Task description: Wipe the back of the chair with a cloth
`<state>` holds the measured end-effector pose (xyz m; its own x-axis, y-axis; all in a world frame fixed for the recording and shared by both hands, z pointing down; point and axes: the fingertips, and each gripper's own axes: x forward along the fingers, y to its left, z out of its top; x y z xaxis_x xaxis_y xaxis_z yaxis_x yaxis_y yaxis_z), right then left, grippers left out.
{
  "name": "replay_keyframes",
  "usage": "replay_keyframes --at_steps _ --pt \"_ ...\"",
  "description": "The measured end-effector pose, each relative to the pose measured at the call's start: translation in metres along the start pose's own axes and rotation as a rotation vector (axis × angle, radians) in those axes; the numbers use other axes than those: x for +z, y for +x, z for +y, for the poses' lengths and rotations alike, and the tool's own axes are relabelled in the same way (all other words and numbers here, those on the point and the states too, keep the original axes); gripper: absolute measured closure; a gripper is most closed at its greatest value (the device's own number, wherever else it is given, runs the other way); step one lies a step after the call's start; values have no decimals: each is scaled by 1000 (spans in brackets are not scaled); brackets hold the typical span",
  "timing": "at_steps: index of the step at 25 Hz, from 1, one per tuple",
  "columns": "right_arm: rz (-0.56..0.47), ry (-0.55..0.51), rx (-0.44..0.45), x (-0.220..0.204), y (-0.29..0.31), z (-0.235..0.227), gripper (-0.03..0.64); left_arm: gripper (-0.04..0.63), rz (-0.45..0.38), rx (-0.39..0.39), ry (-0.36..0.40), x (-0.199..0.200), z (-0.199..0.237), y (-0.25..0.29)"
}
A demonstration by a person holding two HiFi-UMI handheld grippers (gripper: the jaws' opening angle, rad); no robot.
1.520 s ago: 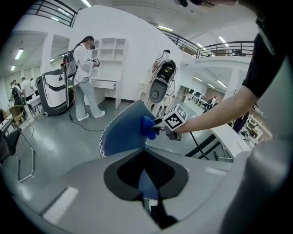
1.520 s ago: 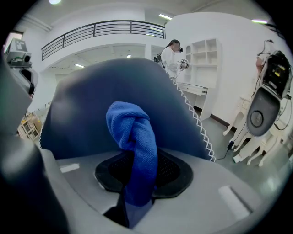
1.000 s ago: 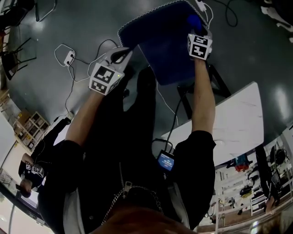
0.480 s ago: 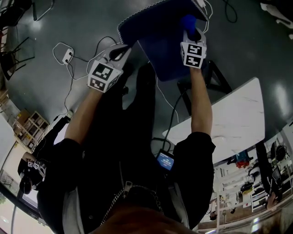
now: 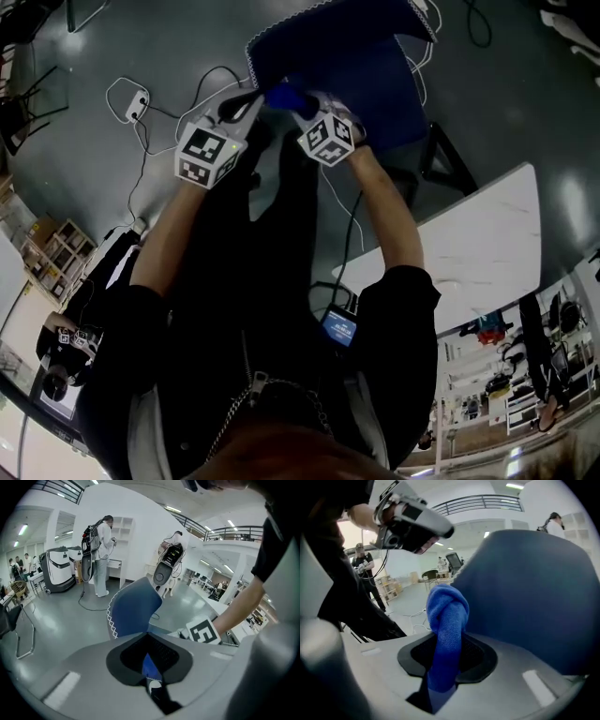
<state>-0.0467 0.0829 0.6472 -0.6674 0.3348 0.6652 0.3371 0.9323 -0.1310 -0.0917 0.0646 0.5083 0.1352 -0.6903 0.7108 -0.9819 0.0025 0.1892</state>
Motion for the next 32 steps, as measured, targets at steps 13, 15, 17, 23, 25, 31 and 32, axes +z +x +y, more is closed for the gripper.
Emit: replay_keyframes --at_steps 13,15,17,23,25,31,32 --pt "43 28 61 7 42 -13 508 586 8 38 -39 -15 19 -8" --pt "47 47 53 5 42 -21 508 586 9 36 -38 -16 19 -5" --pt "48 69 40 3 41 -30 508 586 10 36 -37 -15 20 -4" --pt "41 107 -10 -1 35 -54 508 586 11 34 -32 -12 18 -2" --pt "46 120 -25 -4 33 -63 508 586 13 31 -31 -12 17 0" --pt "44 138 -67 -11 23 -90 508 586 16 22 -26 -10 11 5" --pt "48 144 -73 -13 21 -94 508 586 17 22 -25 -10 10 5"
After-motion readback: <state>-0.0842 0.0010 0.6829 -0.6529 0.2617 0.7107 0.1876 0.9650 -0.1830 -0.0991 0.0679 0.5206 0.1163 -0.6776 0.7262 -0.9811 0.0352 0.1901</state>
